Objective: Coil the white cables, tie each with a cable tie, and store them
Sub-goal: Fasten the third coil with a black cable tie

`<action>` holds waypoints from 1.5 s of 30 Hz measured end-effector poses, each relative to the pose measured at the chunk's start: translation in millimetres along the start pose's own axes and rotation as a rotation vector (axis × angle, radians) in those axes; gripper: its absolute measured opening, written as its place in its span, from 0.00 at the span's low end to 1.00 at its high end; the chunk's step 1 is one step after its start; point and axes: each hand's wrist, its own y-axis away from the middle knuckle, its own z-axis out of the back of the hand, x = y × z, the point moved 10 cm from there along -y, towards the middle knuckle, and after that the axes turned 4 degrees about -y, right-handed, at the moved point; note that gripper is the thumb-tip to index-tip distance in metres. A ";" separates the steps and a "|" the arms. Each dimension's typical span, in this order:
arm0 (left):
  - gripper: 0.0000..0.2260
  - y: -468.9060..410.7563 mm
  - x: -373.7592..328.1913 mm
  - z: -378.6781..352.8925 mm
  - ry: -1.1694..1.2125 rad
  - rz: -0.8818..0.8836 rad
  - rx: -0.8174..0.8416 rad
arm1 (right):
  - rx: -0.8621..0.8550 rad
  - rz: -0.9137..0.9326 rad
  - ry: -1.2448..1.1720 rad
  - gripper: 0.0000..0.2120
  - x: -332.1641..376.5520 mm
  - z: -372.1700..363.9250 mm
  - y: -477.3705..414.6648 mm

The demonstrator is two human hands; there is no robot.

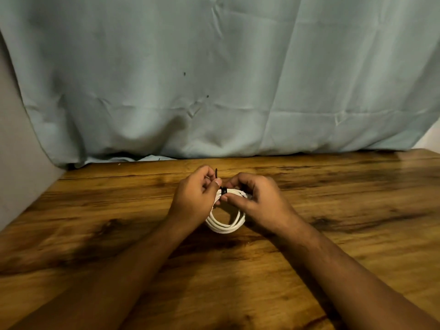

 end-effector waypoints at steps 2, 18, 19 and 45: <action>0.05 -0.8 4.5 1.5 0.017 0.045 -0.021 | 0.004 0.044 0.038 0.09 6.6 -2.4 -0.6; 0.06 7.7 21.6 -21.5 0.507 0.314 0.179 | -0.007 0.060 0.083 0.10 11.5 5.9 2.3; 0.06 8.3 22.7 -23.8 0.503 0.322 0.192 | -0.010 0.051 0.084 0.09 8.5 7.2 2.0; 0.04 1.0 21.6 -18.8 0.318 0.192 0.125 | 0.090 0.065 0.369 0.10 11.7 -5.6 3.9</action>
